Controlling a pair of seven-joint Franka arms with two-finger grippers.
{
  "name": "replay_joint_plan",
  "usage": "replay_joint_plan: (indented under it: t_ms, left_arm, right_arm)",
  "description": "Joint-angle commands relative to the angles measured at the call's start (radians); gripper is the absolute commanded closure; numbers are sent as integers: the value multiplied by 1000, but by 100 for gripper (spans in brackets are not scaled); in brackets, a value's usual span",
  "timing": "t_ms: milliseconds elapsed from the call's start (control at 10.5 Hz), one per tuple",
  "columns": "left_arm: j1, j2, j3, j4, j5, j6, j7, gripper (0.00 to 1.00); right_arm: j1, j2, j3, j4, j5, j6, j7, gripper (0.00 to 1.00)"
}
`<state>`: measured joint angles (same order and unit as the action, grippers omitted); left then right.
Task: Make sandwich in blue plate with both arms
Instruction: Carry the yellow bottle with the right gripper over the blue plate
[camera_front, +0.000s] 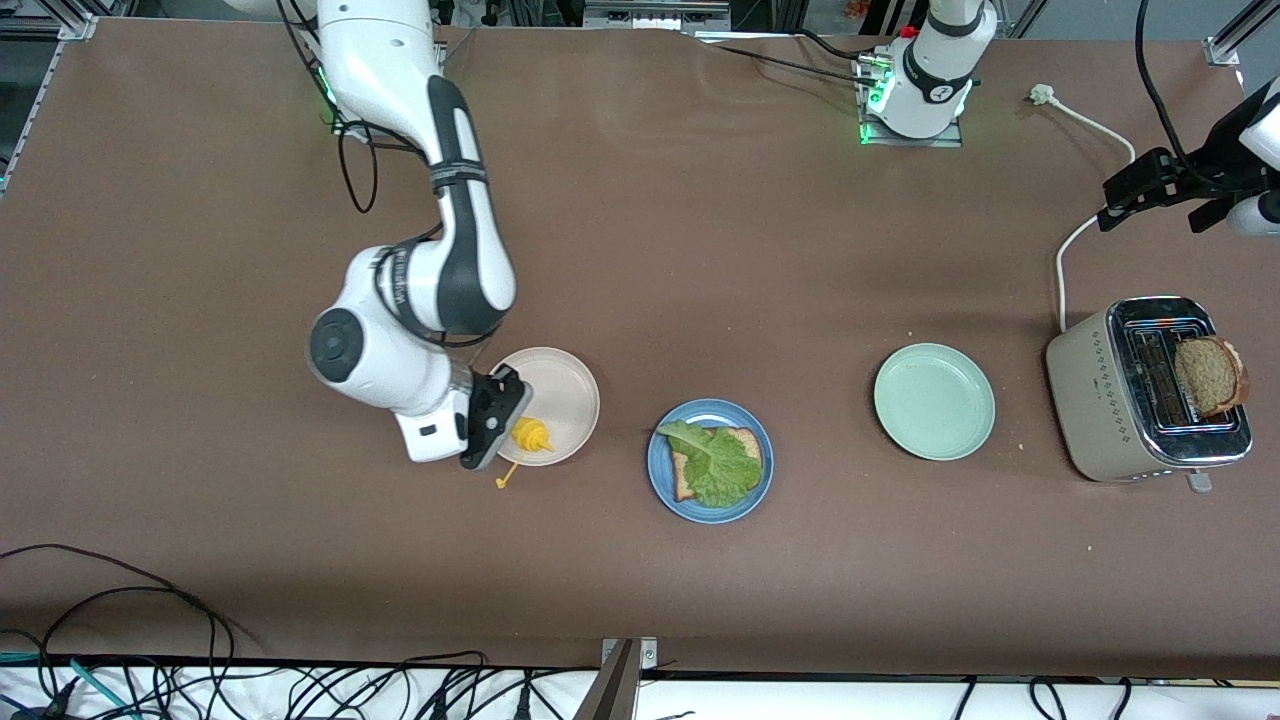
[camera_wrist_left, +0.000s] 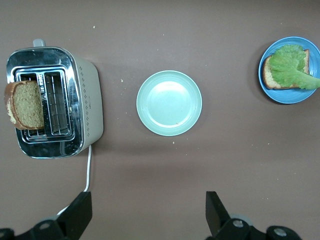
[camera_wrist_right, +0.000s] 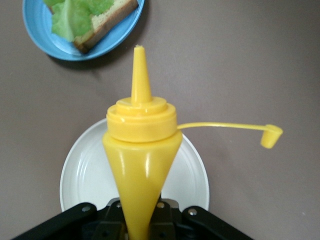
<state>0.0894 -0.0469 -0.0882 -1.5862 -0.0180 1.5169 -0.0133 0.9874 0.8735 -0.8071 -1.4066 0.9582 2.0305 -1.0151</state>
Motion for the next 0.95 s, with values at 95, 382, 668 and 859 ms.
replay_joint_plan:
  t_ms: [95, 382, 668, 859]
  left_arm:
    - [16, 9, -1, 25, -20, -14, 21, 0]
    - [56, 22, -2, 25, -43, -14, 21, 0]
    - [56, 22, -1, 25, -42, -14, 21, 0]
    - [58, 22, -1, 25, -42, -14, 19, 0]
  right_arm:
    - [83, 94, 46, 104, -203, 158, 237, 100]
    - [169, 125, 49, 116, -410, 195, 412, 100]
    - [246, 131, 52, 117, -605, 198, 487, 100]
    - [283, 143, 52, 116, -724, 197, 510, 100]
